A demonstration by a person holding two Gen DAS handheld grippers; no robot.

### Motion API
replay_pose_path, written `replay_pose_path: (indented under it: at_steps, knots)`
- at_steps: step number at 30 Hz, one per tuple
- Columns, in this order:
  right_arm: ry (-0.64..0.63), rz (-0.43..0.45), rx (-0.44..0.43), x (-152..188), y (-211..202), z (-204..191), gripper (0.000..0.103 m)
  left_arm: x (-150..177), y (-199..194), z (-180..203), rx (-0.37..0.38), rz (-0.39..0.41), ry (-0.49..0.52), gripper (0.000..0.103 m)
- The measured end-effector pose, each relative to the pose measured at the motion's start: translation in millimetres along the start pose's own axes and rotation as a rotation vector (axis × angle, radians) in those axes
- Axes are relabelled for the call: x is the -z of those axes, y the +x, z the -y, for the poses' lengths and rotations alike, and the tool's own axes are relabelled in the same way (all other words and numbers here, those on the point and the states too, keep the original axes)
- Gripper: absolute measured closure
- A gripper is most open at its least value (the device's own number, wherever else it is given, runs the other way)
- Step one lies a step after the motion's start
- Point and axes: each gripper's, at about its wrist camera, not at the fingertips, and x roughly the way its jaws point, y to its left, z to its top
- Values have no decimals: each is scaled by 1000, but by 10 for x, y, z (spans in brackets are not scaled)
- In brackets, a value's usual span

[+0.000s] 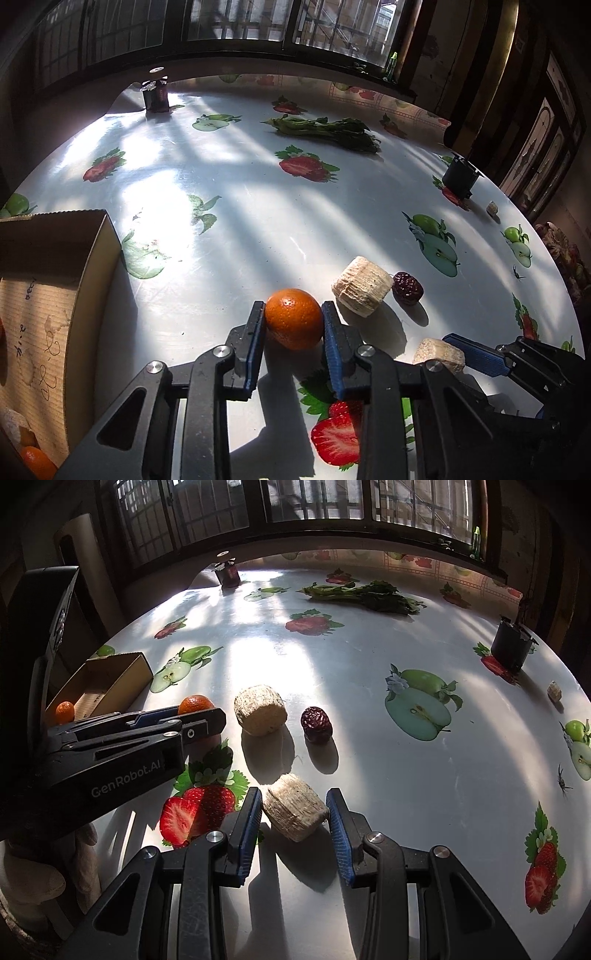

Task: Organize fruits
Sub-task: 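Carry the orange with the left tool into the box while the right tool carries the cake there, releasing both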

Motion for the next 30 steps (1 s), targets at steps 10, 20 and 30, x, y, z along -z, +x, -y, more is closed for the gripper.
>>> replay_pose_path:
  at_steps: [10, 20, 30]
  knots:
    - [-7, 71, -11, -18, -174, -121, 64, 165, -880, -147, -32, 104, -51, 74]
    - [-114, 124, -192, -250, -790, -1108, 64, 549, -1960, -1298, -288, 175, -155, 74]
    - [-175, -50, -311, -458, -82, -2208, 64, 817, -1759, -2153, -339, 68, -294, 74]
